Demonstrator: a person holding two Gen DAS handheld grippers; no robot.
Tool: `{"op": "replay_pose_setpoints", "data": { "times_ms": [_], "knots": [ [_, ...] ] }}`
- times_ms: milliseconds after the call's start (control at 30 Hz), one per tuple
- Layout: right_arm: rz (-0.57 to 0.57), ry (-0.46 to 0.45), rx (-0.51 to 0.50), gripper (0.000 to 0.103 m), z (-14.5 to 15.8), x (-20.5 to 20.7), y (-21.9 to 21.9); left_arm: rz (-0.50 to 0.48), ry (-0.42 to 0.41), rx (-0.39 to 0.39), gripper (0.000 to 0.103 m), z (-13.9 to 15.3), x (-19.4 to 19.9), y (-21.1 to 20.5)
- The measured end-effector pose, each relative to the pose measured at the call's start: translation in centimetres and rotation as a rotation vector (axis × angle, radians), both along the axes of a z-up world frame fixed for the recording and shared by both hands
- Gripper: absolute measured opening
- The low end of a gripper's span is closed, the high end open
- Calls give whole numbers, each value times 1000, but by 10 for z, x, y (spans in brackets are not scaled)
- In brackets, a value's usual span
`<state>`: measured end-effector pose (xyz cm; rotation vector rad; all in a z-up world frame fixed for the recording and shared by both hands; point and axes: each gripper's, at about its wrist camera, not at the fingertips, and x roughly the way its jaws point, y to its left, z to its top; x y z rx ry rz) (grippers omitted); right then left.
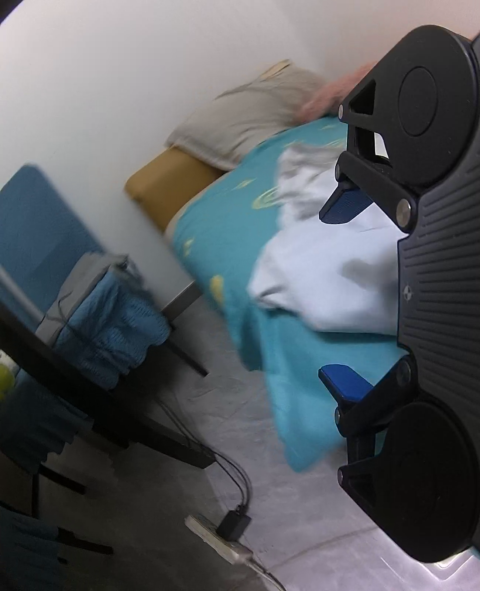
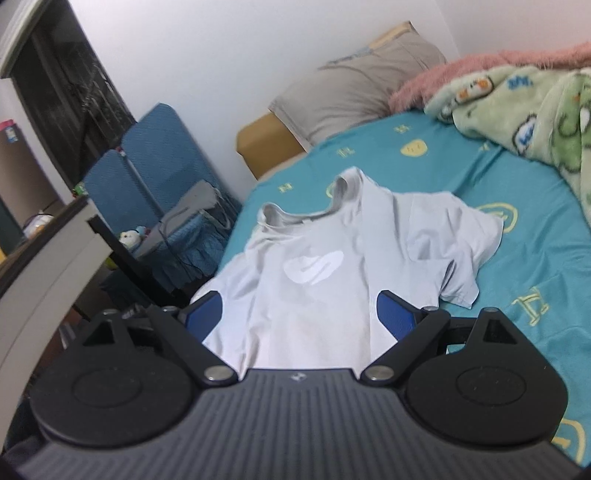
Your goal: Fold clothes
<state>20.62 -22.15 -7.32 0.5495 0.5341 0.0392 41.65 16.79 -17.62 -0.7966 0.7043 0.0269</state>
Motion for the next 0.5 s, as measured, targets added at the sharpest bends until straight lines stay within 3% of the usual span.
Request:
{"op": "replay_pose_setpoints", "data": {
  "times_ms": [233, 300, 333, 400, 467, 500],
  "knots": [
    [-16, 60, 59, 92, -23, 34, -6, 10, 16, 1, 65, -21, 68, -7],
    [-24, 67, 71, 92, -26, 37, -8, -31, 34, 29, 51, -21, 81, -14],
    [-29, 70, 78, 92, -27, 38, -8, -49, 49, 54, 44, -21, 88, -18],
    [-38, 69, 82, 92, -26, 37, -9, -65, 75, 137, 21, -13, 99, -26],
    [-47, 64, 59, 92, -24, 34, -8, -51, 71, 274, 8, 4, 109, -37],
    [-52, 61, 48, 92, -24, 33, -8, -44, 69, 342, 6, 13, 113, -42]
  ]
}}
